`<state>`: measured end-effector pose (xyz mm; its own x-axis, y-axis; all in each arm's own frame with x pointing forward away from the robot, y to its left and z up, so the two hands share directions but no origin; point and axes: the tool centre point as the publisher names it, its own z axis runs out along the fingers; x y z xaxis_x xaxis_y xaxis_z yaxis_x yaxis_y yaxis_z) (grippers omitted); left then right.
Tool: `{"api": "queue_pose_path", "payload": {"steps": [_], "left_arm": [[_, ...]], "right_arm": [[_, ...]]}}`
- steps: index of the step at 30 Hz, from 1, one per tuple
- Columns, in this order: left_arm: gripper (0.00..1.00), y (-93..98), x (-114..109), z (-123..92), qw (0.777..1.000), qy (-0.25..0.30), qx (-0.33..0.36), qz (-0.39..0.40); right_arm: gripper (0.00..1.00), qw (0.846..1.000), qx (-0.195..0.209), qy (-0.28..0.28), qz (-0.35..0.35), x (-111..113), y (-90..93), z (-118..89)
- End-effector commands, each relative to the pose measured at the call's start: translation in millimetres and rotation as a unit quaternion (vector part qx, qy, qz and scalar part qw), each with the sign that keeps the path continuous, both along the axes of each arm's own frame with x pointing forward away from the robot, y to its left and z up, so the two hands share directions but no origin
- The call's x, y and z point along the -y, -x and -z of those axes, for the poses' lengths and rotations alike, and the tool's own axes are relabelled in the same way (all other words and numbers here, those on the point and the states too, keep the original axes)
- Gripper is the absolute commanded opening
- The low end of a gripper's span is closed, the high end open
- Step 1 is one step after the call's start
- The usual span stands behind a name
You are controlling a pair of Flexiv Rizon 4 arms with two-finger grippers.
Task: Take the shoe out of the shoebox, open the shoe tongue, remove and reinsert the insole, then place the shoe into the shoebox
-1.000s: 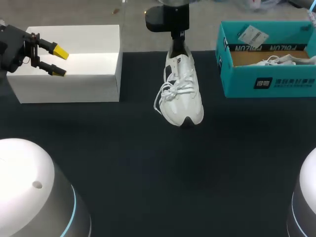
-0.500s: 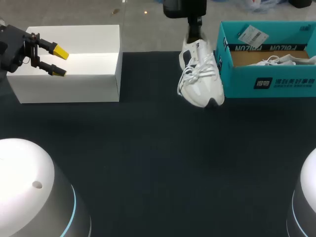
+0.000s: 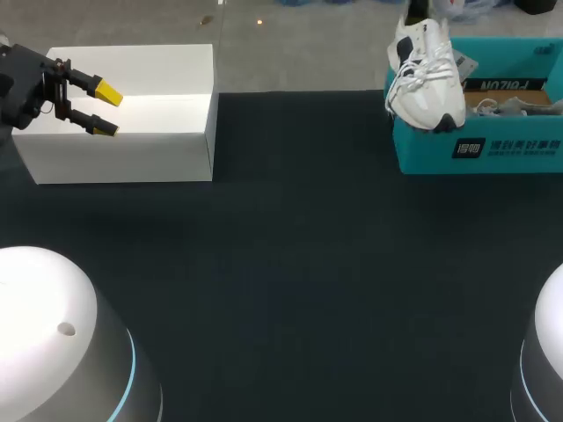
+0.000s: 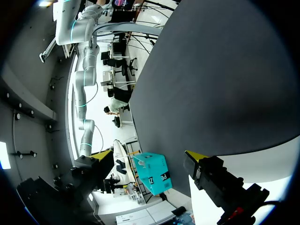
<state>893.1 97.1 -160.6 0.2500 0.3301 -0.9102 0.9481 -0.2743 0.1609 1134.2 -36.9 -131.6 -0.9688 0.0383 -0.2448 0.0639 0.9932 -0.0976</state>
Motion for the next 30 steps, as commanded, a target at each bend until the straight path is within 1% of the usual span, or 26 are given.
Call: {"api": "queue_pose_path", "payload": {"steps": [1, 17, 20, 24, 26, 27, 30], "left_arm": [[1.00, 0.4, -1, 0, 1.000, -0.001, 0.001, 0.000], [1.00, 0.4, -1, 0, 1.000, -0.001, 0.001, 0.000], [1.00, 0.4, -1, 0, 1.000, -0.001, 0.001, 0.000], [1.00, 0.4, -1, 0, 1.000, -0.001, 0.001, 0.000], [1.00, 0.4, -1, 0, 1.000, -0.001, 0.001, 0.000], [1.00, 0.4, -1, 0, 1.000, -0.001, 0.001, 0.000], [1.00, 0.4, -1, 0, 1.000, -0.001, 0.001, 0.000]], "right_arm": [[0.00, 1.000, 0.001, -0.011, 0.008, 25, -8.5, -4], [0.00, 1.000, 0.001, -0.011, 0.008, 25, -8.5, -4], [0.00, 0.999, -0.004, -0.010, -0.045, 52, -18.9, 0], [0.00, 0.998, -0.003, -0.013, -0.067, 88, -37.3, 0], [0.00, 0.998, -0.007, -0.013, -0.065, 103, -46.9, -1], [0.00, 0.998, -0.003, -0.012, -0.060, 109, -50.7, -1], [0.00, 0.999, 0.002, -0.002, -0.052, 127, -64.1, 6]]}}
